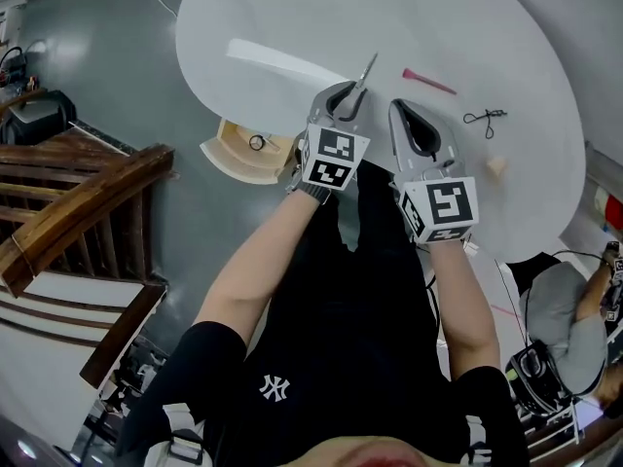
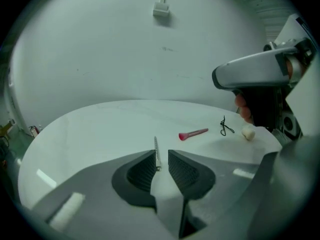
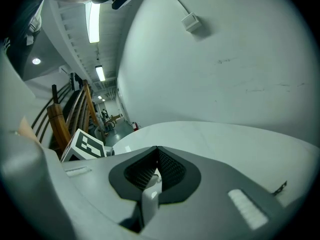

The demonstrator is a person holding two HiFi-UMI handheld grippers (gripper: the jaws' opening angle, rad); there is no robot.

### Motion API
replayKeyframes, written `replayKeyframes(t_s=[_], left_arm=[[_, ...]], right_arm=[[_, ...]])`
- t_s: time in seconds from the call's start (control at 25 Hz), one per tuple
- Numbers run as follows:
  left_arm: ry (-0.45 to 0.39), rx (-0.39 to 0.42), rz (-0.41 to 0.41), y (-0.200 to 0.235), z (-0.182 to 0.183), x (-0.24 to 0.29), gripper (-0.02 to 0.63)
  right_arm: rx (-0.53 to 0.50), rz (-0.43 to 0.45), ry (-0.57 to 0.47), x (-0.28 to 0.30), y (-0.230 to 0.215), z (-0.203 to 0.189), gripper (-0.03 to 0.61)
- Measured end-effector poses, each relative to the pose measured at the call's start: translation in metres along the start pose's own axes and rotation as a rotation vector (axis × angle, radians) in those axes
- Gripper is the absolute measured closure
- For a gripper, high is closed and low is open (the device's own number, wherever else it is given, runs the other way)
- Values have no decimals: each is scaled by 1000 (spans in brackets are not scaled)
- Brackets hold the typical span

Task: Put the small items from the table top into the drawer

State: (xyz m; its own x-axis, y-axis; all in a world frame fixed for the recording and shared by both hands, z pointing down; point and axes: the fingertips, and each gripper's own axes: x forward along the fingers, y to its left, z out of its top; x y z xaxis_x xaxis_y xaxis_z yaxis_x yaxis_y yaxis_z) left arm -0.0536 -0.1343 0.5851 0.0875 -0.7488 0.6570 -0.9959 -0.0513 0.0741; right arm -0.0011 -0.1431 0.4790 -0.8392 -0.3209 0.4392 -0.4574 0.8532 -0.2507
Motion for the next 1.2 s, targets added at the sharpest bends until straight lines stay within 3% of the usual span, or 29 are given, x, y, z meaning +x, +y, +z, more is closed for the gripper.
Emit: replayKeyframes(t_s=[0.36,0.64,1.2], left_arm=[[76,14,39,6,-13,18,542],[101,47,42,4,-19,24,580],[13,21,17,2,2,-10,583]], right_arm=[[15,10,33,5,-8,-7,552],[29,-8,43,4,-11,-16,552],[100,-27,26,1,4,-11,552]])
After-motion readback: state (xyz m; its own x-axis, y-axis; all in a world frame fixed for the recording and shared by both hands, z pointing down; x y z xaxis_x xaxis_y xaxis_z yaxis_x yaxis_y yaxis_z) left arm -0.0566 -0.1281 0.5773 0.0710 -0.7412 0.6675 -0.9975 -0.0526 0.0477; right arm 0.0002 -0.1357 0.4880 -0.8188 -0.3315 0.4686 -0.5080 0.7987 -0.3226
